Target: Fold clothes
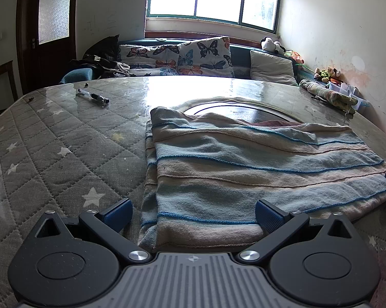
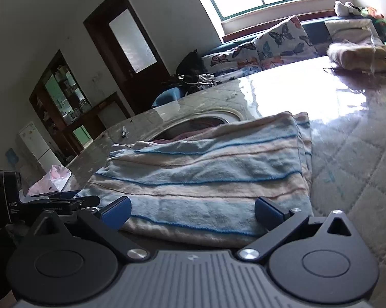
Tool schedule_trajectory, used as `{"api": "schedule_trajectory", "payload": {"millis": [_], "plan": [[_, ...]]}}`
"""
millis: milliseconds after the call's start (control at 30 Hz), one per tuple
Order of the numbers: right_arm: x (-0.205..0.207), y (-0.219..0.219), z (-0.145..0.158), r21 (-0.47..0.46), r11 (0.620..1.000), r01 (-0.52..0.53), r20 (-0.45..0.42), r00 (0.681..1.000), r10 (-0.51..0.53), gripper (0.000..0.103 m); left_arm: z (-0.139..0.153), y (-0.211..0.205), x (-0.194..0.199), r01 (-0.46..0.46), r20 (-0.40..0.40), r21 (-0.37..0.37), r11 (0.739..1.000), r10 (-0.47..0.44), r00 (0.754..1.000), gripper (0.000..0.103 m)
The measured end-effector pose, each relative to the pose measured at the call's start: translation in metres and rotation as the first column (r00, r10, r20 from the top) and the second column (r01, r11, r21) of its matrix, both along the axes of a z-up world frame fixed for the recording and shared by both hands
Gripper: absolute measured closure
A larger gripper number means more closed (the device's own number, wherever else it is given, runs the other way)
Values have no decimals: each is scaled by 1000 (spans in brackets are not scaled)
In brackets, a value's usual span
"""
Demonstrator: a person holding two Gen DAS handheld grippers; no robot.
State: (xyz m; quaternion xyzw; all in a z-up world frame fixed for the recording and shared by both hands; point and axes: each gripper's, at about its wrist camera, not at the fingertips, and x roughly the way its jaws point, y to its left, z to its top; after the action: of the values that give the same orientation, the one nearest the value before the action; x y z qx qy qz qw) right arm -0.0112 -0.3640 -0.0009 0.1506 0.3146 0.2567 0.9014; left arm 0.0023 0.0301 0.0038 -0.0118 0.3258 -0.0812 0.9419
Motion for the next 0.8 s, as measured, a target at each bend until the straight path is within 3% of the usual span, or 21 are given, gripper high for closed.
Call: {"api": "schedule_trajectory", "payload": {"millis": [467, 800], "plan": [[25, 7, 8, -29, 999, 23, 21, 1000, -23, 0, 0, -1, 0, 0, -1, 2, 1000, 0, 1000, 0], [42, 22, -9, -142, 990, 24, -2, 1000, -24, 0, 10, 2, -1, -21, 4, 26, 999, 20, 1000, 0]]}}
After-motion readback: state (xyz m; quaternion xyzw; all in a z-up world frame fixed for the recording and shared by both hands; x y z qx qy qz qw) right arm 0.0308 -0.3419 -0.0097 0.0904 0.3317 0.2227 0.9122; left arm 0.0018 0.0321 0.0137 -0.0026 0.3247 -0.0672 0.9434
